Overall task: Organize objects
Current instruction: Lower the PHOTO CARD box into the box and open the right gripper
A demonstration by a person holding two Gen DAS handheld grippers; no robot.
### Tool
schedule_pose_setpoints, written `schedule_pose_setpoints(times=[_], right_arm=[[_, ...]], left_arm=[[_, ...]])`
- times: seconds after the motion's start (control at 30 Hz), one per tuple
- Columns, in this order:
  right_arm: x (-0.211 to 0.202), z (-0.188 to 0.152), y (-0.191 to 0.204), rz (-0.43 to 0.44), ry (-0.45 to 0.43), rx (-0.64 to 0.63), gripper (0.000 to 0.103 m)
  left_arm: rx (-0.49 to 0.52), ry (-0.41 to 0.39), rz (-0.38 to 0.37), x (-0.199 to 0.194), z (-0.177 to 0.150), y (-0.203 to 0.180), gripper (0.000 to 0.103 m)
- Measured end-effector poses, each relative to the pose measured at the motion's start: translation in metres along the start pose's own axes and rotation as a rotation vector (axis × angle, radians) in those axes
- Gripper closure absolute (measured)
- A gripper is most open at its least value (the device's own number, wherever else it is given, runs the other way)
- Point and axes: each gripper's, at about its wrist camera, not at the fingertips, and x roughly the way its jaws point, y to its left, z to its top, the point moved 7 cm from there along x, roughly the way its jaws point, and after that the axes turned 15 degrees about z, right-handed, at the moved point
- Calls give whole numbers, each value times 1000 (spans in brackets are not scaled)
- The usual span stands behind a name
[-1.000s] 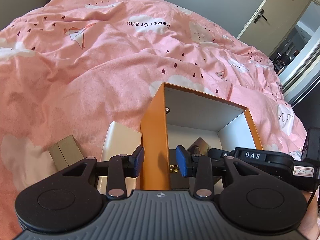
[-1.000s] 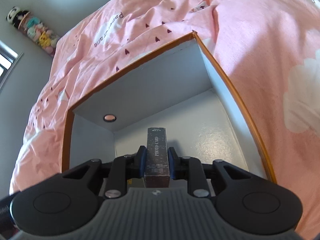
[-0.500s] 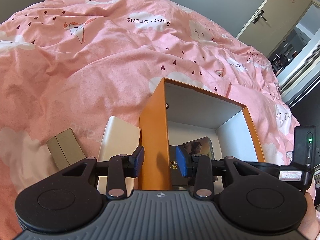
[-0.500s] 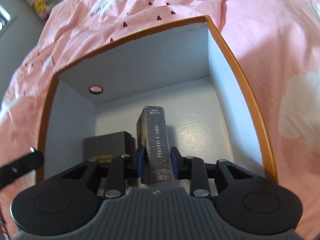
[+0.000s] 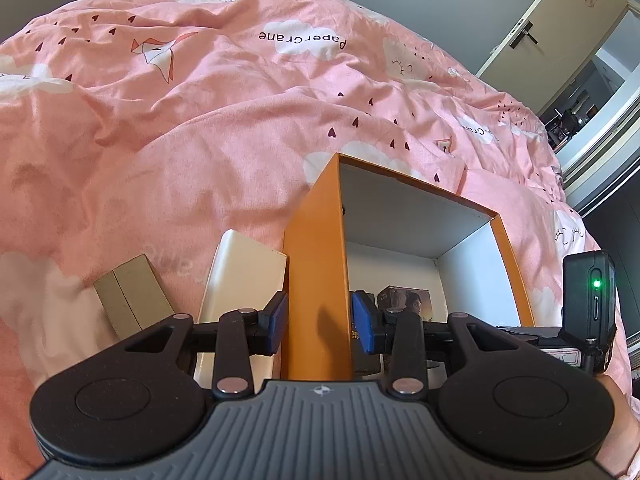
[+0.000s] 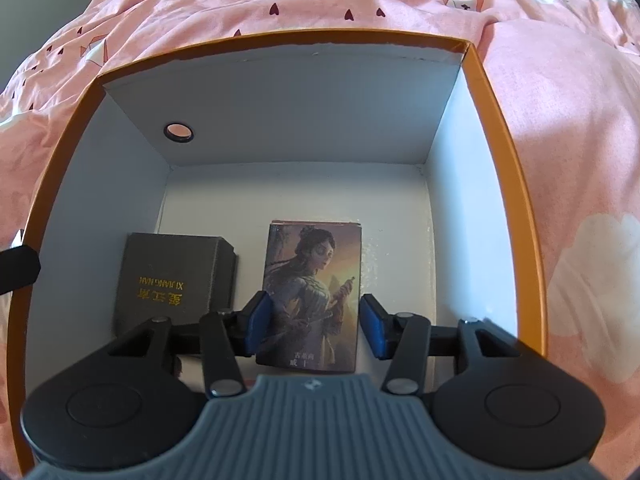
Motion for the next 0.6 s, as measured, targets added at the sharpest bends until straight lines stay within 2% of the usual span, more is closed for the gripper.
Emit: schedule_pose_setpoints(times=[0.33, 0.43, 0.6], right_arm=[[4, -10, 19, 88, 47, -84, 56], [5, -11, 22, 77, 55, -135, 56], [1, -10, 20, 87, 39, -123, 57]], left_arm=[[-2, 3, -1, 1, -1, 0, 60], [-3, 1, -1, 1, 0, 0, 60], [7, -5, 4, -1, 1, 1, 60]])
